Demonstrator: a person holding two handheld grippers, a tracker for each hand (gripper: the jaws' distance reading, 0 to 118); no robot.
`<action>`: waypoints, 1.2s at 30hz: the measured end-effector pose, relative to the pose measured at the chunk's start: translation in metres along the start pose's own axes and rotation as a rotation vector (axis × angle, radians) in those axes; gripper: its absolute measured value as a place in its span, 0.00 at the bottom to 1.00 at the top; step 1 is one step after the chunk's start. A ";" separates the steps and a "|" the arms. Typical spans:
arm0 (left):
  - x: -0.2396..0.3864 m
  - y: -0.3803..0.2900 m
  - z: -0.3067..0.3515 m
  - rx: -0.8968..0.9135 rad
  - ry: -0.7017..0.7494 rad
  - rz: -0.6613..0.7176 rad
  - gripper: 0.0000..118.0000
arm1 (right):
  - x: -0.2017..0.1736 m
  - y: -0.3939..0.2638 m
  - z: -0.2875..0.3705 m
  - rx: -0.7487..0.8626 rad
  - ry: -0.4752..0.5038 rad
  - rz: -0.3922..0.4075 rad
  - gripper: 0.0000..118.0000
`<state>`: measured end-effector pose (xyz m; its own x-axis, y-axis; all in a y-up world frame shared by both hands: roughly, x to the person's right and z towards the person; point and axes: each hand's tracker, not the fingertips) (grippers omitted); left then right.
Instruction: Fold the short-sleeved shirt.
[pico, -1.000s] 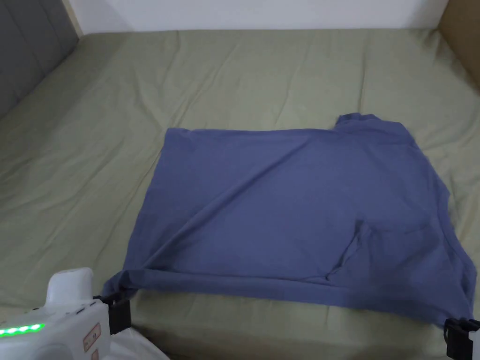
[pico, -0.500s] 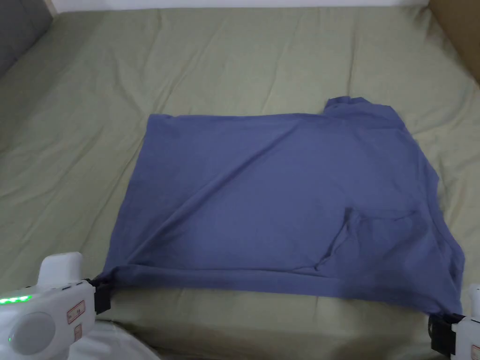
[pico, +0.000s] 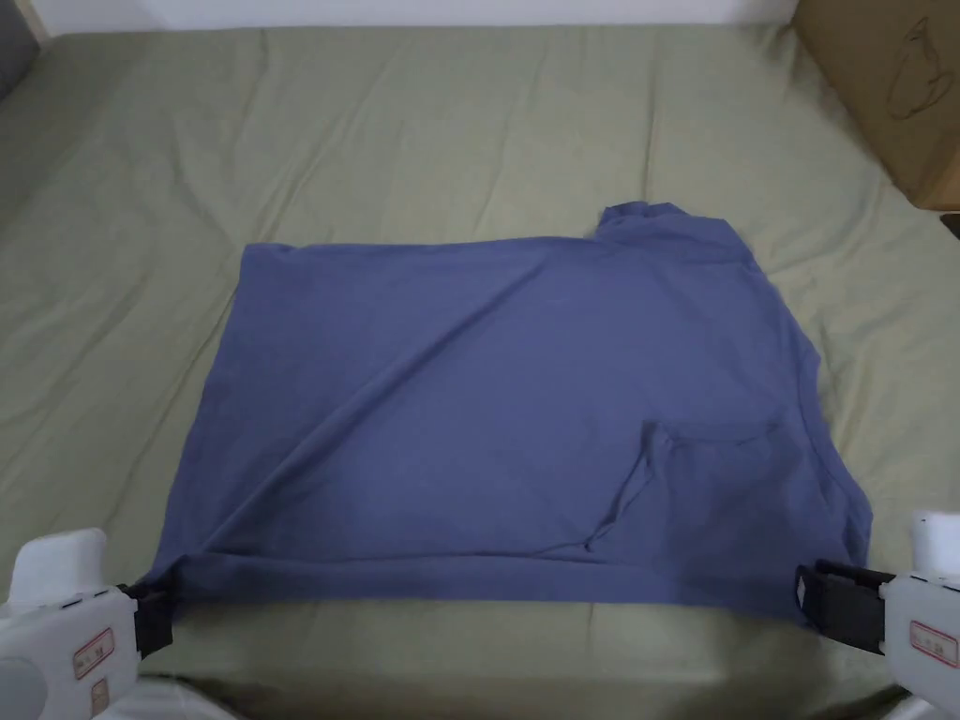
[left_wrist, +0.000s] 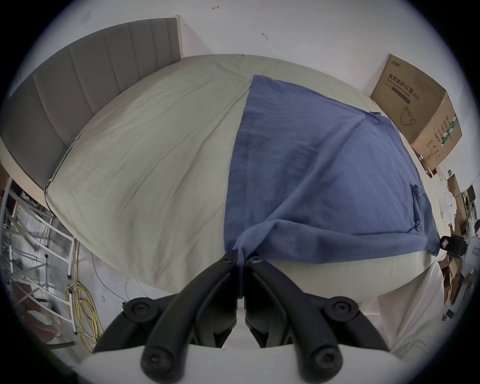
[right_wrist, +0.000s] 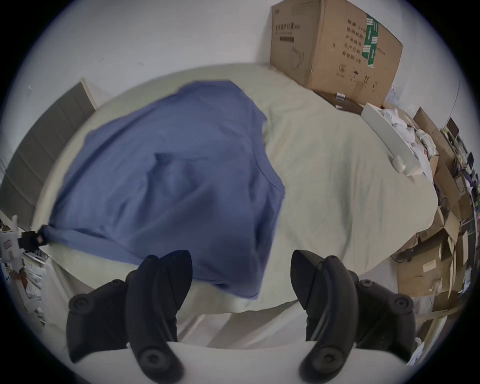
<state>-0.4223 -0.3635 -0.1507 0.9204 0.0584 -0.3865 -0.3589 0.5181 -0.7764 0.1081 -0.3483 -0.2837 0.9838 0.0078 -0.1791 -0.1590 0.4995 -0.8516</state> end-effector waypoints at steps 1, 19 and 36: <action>0.001 0.000 0.001 0.001 0.000 0.003 0.02 | 0.005 -0.001 -0.007 -0.029 0.004 -0.012 0.47; 0.005 0.032 0.020 0.020 0.043 -0.068 0.02 | 0.008 0.026 0.022 0.003 0.050 -0.013 0.00; 0.032 0.155 -0.087 -0.046 0.144 -0.216 0.73 | 0.012 0.151 -0.101 -0.076 -0.019 -0.023 0.54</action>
<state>-0.4616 -0.3552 -0.3265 0.9462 -0.1733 -0.2733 -0.1657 0.4660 -0.8691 0.0870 -0.3601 -0.4646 0.9886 0.0139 -0.1502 -0.1414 0.4324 -0.8905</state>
